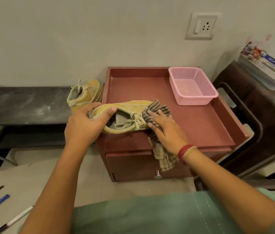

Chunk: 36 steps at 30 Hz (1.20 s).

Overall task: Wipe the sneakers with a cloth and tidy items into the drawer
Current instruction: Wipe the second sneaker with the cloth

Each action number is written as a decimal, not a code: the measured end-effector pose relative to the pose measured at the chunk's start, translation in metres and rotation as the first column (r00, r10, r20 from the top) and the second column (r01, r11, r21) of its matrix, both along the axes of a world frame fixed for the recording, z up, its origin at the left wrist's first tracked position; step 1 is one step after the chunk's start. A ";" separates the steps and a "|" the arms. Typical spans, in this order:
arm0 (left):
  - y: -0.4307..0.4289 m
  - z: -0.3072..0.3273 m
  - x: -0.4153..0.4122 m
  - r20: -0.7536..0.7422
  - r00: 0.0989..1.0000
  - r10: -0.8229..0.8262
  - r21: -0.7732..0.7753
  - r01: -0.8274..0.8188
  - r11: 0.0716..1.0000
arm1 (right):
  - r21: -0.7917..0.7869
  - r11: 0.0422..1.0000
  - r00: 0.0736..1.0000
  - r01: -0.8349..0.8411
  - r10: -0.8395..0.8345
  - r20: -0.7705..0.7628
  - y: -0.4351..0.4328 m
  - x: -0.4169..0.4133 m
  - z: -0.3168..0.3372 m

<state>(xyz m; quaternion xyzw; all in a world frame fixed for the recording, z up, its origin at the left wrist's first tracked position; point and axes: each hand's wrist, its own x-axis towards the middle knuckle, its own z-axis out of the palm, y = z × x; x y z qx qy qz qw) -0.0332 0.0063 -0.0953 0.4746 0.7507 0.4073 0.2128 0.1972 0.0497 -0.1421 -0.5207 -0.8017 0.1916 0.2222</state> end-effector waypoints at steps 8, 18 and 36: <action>0.002 0.001 0.000 0.032 0.999 0.013 -0.001 -0.013 1.000 | -0.059 0.966 0.866 0.251 -0.251 -0.432 0.022 0.014 0.009; 0.002 0.002 -0.003 0.056 0.998 -0.037 0.017 0.037 0.999 | 0.029 0.994 0.987 0.101 -0.104 0.122 0.020 0.022 -0.014; -0.008 -0.005 -0.003 0.118 0.986 -0.121 0.115 0.107 0.988 | -0.260 0.954 0.848 0.149 -0.258 -0.463 0.020 0.023 -0.011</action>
